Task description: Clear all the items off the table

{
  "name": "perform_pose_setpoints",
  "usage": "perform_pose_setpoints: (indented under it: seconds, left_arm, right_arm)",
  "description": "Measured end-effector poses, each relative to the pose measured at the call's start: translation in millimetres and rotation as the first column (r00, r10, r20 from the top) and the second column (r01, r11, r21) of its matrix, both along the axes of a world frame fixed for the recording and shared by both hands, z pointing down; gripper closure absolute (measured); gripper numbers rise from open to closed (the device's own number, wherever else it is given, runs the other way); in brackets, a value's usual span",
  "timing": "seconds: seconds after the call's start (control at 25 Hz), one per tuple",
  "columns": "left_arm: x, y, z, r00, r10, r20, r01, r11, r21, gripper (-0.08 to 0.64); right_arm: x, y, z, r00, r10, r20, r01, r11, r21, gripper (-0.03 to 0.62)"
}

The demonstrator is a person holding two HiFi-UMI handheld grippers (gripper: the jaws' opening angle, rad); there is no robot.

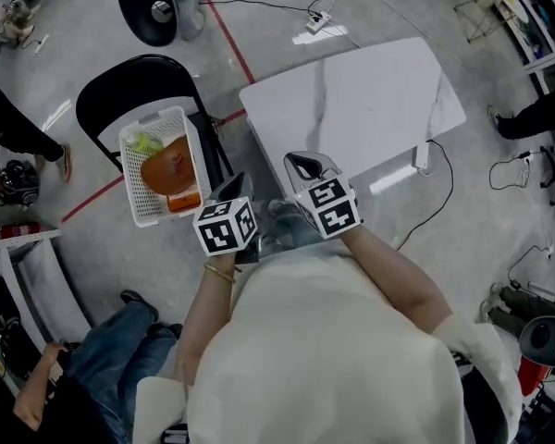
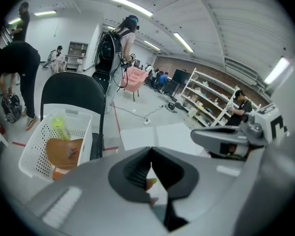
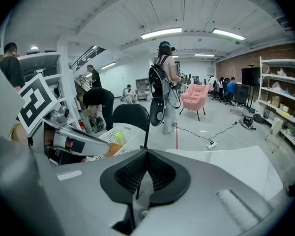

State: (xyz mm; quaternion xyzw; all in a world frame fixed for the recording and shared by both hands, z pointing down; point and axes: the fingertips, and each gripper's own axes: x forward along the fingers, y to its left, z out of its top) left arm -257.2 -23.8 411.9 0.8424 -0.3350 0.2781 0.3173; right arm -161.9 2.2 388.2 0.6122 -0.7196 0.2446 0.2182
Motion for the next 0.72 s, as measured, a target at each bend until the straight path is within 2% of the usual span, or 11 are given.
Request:
perform_pose_setpoints:
  seconds: [0.2,0.44,0.72]
  left_arm:
    - [-7,26,-7,0.999,0.032,-0.018,-0.032,0.999,0.002,0.551]
    - [-19,55,-6,0.998,0.053,-0.024,-0.053,0.999,0.0,0.551]
    - [-22,77,-8,0.998,0.062,-0.032,-0.062,0.998,-0.005,0.551]
  right_arm:
    - [-10,36,-4,0.998,0.059,0.007,-0.06,0.998,0.018,0.594]
    - [-17,79,2,0.994,0.111,0.008,-0.111,0.994,-0.001,0.594]
    - [-14,103,-3,0.986,0.164,0.016,-0.165,0.986,0.035,0.595]
